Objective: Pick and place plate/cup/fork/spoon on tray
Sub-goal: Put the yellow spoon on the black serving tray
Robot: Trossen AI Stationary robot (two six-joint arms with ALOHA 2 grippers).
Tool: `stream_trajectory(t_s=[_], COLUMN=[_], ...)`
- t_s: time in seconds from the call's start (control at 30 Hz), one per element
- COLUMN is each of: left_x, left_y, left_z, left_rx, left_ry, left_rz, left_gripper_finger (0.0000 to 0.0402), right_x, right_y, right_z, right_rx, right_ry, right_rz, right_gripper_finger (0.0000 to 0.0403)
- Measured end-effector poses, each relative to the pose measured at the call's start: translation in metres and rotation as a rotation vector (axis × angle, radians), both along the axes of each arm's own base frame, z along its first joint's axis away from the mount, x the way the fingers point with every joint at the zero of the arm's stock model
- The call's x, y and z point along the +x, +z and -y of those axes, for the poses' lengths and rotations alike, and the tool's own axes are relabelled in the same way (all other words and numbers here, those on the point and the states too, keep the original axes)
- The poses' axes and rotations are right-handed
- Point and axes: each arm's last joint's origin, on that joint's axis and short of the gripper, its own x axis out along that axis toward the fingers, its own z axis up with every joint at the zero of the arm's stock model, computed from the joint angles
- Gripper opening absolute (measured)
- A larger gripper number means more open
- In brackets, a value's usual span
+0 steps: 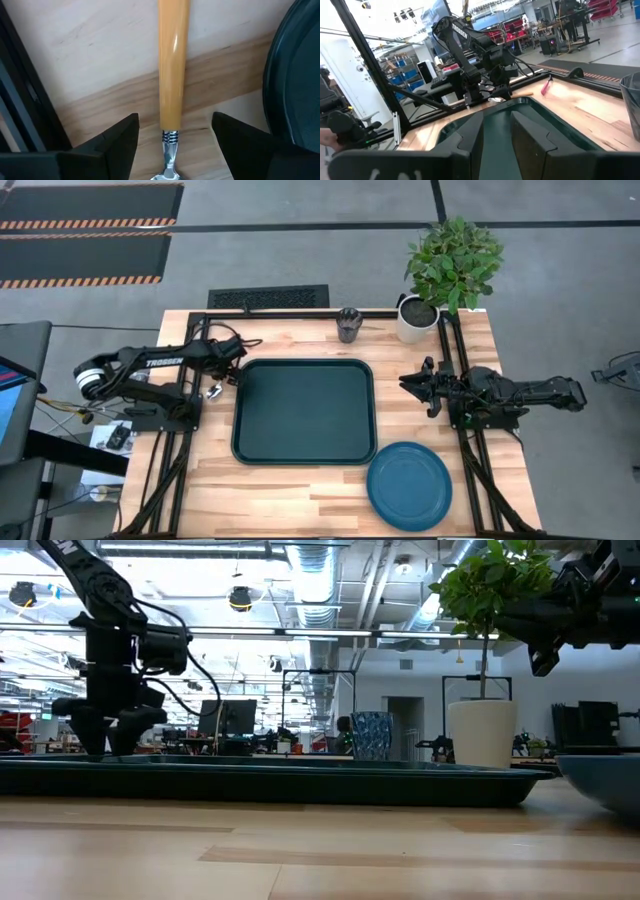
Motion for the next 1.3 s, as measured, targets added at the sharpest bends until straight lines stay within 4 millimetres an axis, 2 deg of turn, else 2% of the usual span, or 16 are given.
stream_trajectory(t_s=[0.1,0.37,0.47,0.8,1.13,1.3], left_x=[-0.001,0.0,-0.001,0.003,0.021,0.032], left_y=[-0.002,-0.002,-0.002,0.006,0.054,0.088], left_z=[0.0,-0.001,-0.001,-0.006,-0.019,-0.024], left_rx=[-0.008,-0.011,0.007,0.066,0.082,0.122], left_ry=[0.016,0.005,0.008,0.044,0.013,-0.005], left_rz=[0.006,0.027,0.007,-0.023,-0.003,0.067], left_gripper_finger=[0.0215,0.0058,0.0022,0.0023,0.0025,0.0023], right_x=[0.0,0.0,0.0,0.0,0.0,-0.002], right_y=[0.0,0.0,0.0,0.0,0.004,0.011], right_z=[0.0,0.0,0.0,0.0,0.0,0.003], right_rx=[0.0,0.0,0.0,0.018,0.045,0.052], right_ry=[0.0,0.0,0.0,0.001,-0.002,-0.09], right_rz=[0.0,0.0,0.0,0.003,0.046,0.126], right_gripper_finger=[0.0123,0.0123,0.0123,0.0123,0.0123,0.0123])
